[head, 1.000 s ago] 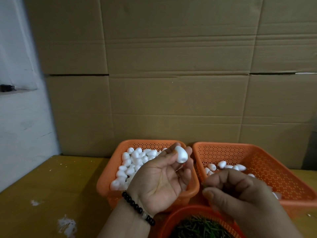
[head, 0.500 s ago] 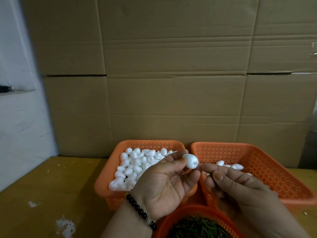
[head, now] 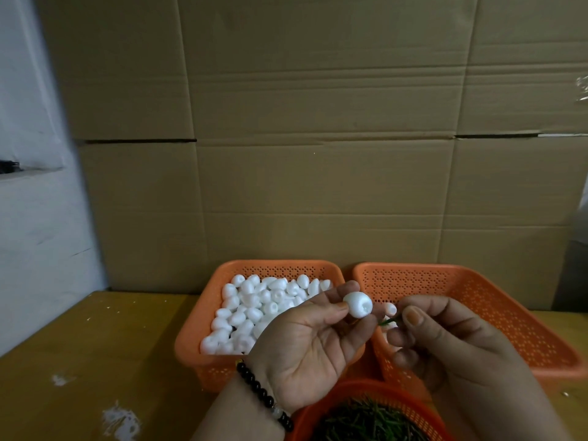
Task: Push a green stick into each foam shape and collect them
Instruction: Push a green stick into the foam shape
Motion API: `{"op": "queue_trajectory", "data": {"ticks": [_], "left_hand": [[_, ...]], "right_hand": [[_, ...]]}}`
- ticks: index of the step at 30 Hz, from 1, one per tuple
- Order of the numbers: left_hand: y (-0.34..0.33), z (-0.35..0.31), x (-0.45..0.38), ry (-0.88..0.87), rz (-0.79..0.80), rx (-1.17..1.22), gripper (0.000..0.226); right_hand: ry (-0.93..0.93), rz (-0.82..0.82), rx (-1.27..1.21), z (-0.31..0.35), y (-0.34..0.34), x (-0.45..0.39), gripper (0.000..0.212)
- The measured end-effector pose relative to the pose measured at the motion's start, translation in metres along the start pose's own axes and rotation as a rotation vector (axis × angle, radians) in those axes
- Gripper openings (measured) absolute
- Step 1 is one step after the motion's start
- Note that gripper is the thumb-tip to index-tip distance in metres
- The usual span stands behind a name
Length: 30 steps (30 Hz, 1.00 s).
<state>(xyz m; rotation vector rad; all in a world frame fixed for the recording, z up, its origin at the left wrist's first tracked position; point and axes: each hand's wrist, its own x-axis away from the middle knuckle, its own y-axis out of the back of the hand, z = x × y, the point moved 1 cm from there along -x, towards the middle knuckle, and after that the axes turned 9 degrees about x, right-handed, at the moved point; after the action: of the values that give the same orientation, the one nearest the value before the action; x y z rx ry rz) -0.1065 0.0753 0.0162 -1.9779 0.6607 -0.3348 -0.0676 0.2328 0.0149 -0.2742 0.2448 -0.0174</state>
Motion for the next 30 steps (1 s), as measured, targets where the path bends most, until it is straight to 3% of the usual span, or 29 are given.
{"op": "queue_trajectory", "data": {"ticks": [3, 5, 8, 23, 30], "left_hand": [[0.000, 0.002, -0.001, -0.013, -0.009, -0.014, 0.022], [0.001, 0.003, -0.002, -0.026, -0.021, -0.019, 0.023], [0.002, 0.003, -0.003, -0.042, -0.037, -0.019, 0.026], [-0.001, 0.007, -0.002, -0.061, -0.027, -0.048, 0.028], [-0.001, 0.009, -0.002, -0.075, -0.037, -0.083, 0.027]], "right_hand": [[0.219, -0.050, 0.263, 0.000, 0.003, 0.004, 0.034], [0.395, -0.155, 0.513, 0.000, 0.003, 0.008, 0.021], [0.556, -0.221, 0.752, -0.001, -0.001, 0.012, 0.020], [0.570, -0.304, 0.847, -0.005, -0.004, 0.013, 0.028], [0.551, -0.280, 0.842, -0.006, -0.001, 0.012, 0.023]]}}
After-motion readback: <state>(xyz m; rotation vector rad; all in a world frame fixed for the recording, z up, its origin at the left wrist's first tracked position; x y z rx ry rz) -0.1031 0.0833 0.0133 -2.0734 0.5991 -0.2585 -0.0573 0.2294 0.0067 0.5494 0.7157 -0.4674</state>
